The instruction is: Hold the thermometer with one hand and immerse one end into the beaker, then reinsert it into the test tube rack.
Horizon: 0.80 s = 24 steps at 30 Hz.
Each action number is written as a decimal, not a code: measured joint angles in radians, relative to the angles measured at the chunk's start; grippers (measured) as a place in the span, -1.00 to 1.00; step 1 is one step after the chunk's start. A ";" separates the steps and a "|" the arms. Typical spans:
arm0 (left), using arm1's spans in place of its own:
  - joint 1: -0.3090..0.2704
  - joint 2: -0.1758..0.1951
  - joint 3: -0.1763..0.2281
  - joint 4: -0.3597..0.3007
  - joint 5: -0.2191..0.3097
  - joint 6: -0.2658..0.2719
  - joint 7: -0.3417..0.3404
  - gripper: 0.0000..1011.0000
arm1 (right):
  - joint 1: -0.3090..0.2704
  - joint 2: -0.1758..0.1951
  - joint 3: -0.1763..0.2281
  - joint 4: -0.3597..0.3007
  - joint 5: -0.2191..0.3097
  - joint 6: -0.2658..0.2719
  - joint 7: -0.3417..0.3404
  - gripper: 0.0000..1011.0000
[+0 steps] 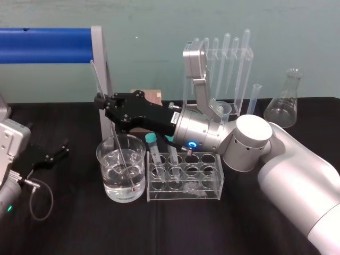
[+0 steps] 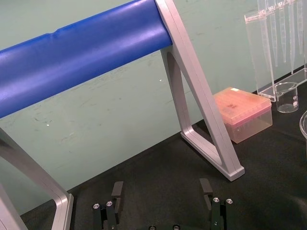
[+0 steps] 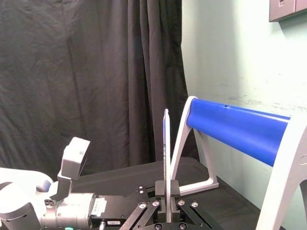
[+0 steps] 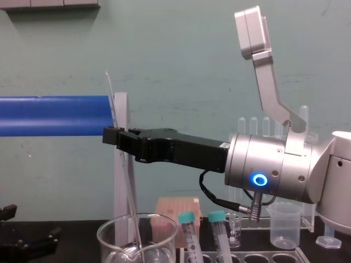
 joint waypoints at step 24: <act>0.000 0.000 0.000 0.000 0.000 0.000 0.000 0.99 | -0.001 0.001 -0.001 -0.001 -0.002 0.001 -0.001 -0.89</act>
